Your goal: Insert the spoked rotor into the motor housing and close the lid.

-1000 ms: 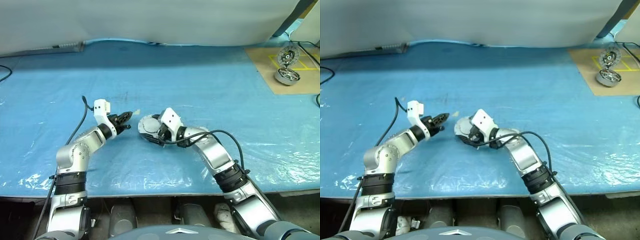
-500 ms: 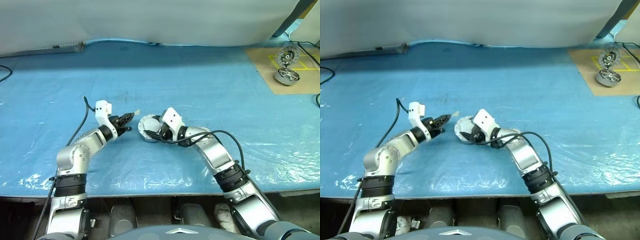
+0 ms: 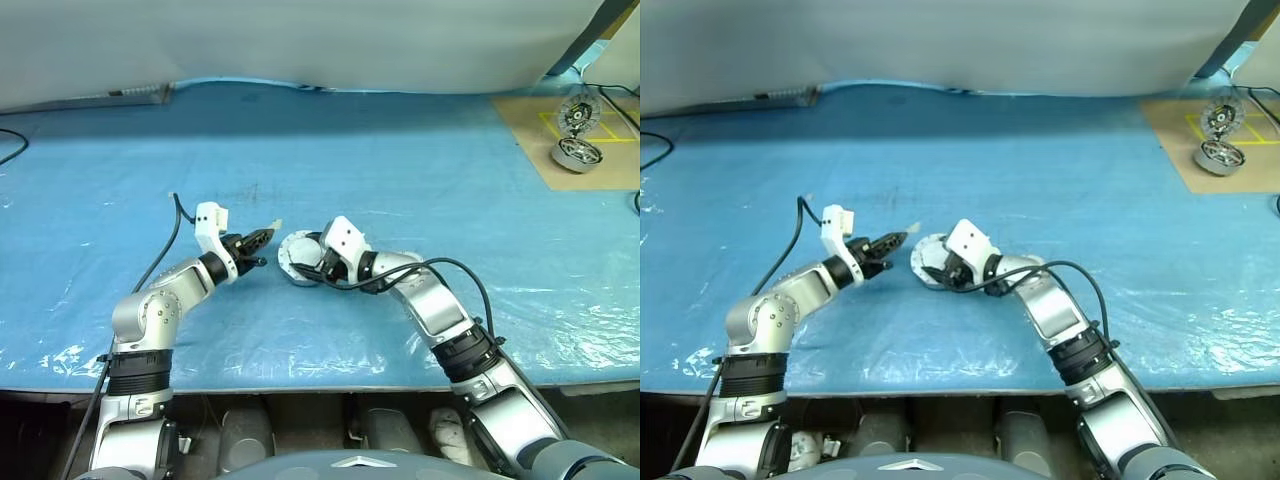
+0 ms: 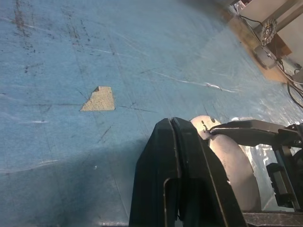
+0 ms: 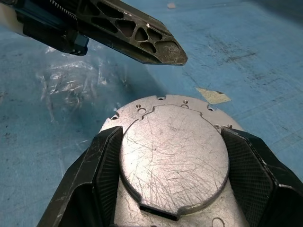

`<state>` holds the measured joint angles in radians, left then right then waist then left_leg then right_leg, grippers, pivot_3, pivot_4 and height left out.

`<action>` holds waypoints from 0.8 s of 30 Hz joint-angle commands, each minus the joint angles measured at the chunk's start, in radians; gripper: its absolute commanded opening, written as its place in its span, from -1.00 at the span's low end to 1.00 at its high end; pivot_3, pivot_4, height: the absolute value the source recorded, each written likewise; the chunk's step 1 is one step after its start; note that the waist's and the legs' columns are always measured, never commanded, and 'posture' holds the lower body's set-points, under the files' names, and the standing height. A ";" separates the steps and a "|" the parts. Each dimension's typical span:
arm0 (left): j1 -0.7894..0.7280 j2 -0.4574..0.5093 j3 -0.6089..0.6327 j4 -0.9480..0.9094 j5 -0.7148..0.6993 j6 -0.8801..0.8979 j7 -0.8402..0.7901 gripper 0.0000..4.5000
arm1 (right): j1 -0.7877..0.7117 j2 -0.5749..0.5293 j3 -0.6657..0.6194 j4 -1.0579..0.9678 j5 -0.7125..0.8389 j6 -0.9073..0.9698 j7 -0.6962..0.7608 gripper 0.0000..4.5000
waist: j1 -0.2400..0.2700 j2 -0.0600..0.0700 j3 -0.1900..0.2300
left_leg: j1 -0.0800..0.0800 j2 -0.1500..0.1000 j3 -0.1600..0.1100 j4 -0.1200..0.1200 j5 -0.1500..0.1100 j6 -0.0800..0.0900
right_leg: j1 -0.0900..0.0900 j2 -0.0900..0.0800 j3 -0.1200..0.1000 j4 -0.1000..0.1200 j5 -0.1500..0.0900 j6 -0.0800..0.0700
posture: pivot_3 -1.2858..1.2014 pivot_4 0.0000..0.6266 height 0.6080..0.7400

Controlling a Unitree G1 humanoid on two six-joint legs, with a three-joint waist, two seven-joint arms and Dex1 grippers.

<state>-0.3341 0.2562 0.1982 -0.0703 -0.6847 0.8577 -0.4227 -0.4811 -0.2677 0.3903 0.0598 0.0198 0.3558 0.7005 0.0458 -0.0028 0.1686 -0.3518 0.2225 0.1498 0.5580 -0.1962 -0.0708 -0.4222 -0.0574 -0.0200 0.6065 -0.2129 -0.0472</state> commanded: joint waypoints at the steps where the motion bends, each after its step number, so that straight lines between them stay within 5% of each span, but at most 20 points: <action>1: 0.002 0.009 0.001 -0.045 -0.019 0.002 -0.013 -1.00 | 0.009 -0.031 0.055 0.065 -0.080 0.086 -0.009 0.32 | -0.001 0.000 0.000 | 0.000 0.000 0.000 0.000 0.000 0.000 | 0.001 0.000 0.000 0.000 0.000 0.000 | 0.03 -0.52 1.00; 24: 0.013 0.008 0.018 -0.074 -0.113 0.166 0.034 -1.00 | -0.023 -0.025 0.033 0.098 -0.065 0.138 -0.009 0.32 | 0.000 0.001 -0.001 | 0.003 0.000 0.000 0.002 0.000 0.000 | 0.006 -0.001 0.000 0.000 0.000 0.000 | 0.03 -0.52 1.00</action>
<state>-0.3272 0.2570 0.1986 -0.0984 -0.7694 1.0022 -0.3999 -0.5368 -0.2712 0.4054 0.0764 0.0013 0.4360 0.7125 0.0462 -0.0021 0.1678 -0.3491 0.2225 0.1499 0.5604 -0.1964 -0.0706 -0.4163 -0.0585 -0.0203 0.6069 -0.2130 -0.0467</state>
